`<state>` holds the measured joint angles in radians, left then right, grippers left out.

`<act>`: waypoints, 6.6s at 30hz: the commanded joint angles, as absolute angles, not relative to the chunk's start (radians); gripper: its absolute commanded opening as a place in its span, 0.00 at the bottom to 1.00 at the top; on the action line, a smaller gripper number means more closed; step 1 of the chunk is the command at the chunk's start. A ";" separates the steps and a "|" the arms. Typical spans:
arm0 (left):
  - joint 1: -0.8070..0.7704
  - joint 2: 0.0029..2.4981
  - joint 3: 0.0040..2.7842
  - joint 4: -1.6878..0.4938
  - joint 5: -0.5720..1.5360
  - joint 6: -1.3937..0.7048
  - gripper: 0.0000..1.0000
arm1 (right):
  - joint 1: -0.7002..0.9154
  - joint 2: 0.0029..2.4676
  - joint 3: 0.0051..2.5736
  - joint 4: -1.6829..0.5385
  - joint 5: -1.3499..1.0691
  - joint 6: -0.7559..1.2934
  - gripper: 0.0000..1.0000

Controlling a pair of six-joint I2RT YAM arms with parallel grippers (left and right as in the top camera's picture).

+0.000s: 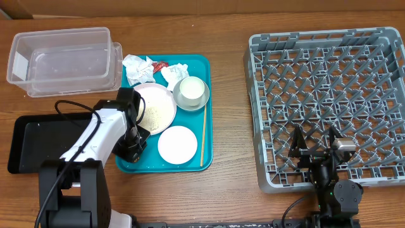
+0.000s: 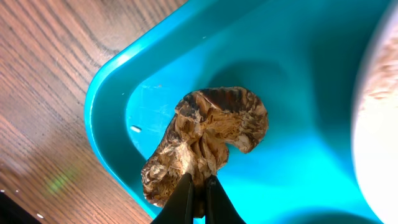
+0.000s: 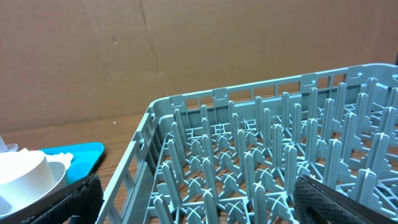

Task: Sort waste into correct bins and load items into the dishwasher
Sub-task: 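Close the left gripper on the brown food scrap and lift it, then carry the scrap left and release it onto the black tray, then reach the left gripper to the rim of the rice-covered pink plate and grasp it, then lift the pink plate and tip the rice onto the black tray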

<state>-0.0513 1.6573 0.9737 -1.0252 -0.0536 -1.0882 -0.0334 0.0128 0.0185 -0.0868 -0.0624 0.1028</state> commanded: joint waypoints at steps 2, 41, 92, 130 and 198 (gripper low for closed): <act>-0.044 1.668 1.007 -1.032 -0.067 -1.050 0.04 | -0.039 0.004 0.008 -0.081 -0.053 0.097 1.00; 0.605 1.668 1.409 -1.181 -0.204 -1.024 1.00 | -0.039 0.004 0.008 -0.081 -0.053 0.097 1.00; -0.295 1.913 1.409 -0.961 -0.033 -0.386 0.41 | -0.039 0.004 0.008 -0.081 -0.053 0.097 1.00; -0.298 2.041 1.352 -0.918 -0.034 -0.378 0.04 | -0.039 0.004 0.008 -0.081 -0.053 0.097 1.00; 0.154 1.870 1.809 -1.357 -0.021 -0.425 0.04 | -0.039 0.004 0.008 -0.081 -0.053 0.097 1.00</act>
